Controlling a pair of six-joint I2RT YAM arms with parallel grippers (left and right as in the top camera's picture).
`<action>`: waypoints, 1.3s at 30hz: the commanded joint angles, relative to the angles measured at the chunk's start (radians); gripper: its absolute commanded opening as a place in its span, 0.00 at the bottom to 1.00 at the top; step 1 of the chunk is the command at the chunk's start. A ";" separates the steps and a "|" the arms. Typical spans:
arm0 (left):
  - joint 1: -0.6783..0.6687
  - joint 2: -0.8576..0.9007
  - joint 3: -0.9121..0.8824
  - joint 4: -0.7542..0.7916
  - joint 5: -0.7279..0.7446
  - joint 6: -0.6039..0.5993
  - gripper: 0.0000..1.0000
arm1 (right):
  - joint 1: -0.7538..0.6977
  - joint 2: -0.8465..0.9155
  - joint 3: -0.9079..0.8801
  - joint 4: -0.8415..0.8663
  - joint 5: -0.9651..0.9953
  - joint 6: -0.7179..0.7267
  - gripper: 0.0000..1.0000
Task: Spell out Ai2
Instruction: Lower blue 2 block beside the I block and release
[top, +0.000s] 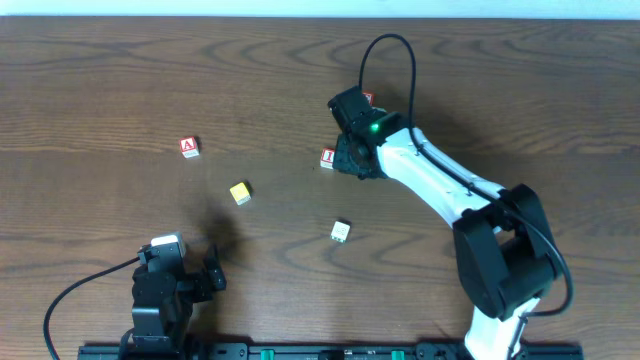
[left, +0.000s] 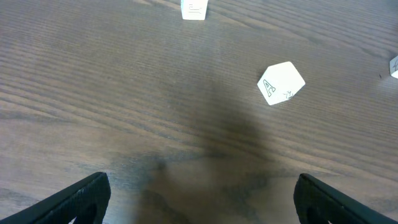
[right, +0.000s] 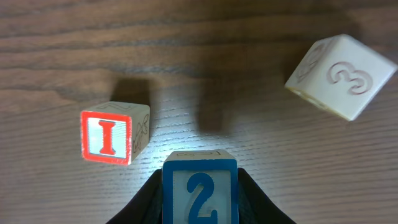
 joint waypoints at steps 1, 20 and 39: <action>-0.005 -0.002 -0.012 -0.024 -0.018 0.003 0.95 | 0.010 0.026 -0.005 0.013 0.020 0.042 0.01; -0.005 -0.002 -0.012 -0.024 -0.018 0.003 0.95 | 0.019 0.091 -0.005 0.101 0.088 0.022 0.01; -0.005 -0.002 -0.012 -0.024 -0.018 0.003 0.95 | 0.030 0.092 -0.005 0.108 0.090 -0.023 0.37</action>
